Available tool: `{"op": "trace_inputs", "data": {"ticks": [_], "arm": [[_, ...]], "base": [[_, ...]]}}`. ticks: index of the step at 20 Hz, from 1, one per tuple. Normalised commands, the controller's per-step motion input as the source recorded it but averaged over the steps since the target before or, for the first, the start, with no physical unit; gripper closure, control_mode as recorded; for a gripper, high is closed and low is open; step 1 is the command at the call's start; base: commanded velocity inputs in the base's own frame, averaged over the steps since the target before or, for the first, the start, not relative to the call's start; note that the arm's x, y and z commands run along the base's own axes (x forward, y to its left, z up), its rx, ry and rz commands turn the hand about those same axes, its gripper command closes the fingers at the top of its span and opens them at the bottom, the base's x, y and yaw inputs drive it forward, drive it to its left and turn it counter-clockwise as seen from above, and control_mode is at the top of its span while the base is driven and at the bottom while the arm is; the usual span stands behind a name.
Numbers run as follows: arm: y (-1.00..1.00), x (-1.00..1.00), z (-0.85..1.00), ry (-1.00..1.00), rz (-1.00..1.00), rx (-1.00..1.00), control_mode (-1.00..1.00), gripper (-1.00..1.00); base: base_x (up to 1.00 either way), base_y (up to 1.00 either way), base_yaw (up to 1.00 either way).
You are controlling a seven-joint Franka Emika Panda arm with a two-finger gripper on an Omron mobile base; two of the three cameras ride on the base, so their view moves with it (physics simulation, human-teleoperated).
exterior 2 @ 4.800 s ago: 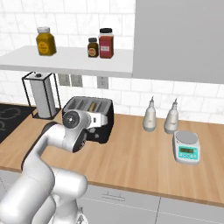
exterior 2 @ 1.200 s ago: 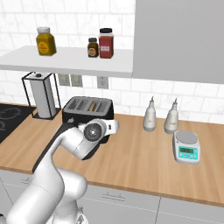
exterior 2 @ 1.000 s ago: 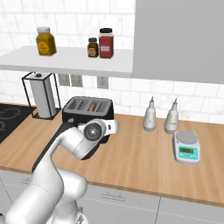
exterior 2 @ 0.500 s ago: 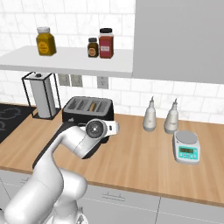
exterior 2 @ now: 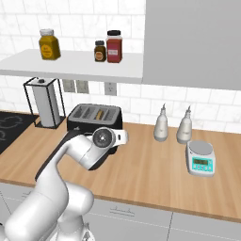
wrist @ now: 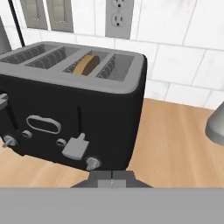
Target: Start the toaster. Once the lever pops up, take the bread to the plate on the dining counter.
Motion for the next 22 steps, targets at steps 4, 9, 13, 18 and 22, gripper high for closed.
{"op": "trace_inputs", "data": {"ticks": [4, 9, 13, 18, 22], "arm": [[0.02, 0.00, -0.08, 0.00, 0.00, 0.00, -1.00, 1.00], [0.20, 0.00, -0.13, 0.00, 0.00, 0.00, -1.00, 1.00], [0.27, 0.00, -0.12, -0.03, 0.00, -0.01, -1.00, 1.00], [0.19, 0.00, -0.13, -0.04, 0.00, -0.01, -1.00, 1.00], [0.03, 0.00, -0.17, -0.01, 0.00, 0.00, -1.00, 1.00]], "base": [[0.00, 0.00, 0.00], [0.00, 0.00, 0.00], [0.00, 0.00, 0.00], [0.00, 0.00, 0.00], [0.00, 0.00, 0.00]]}}
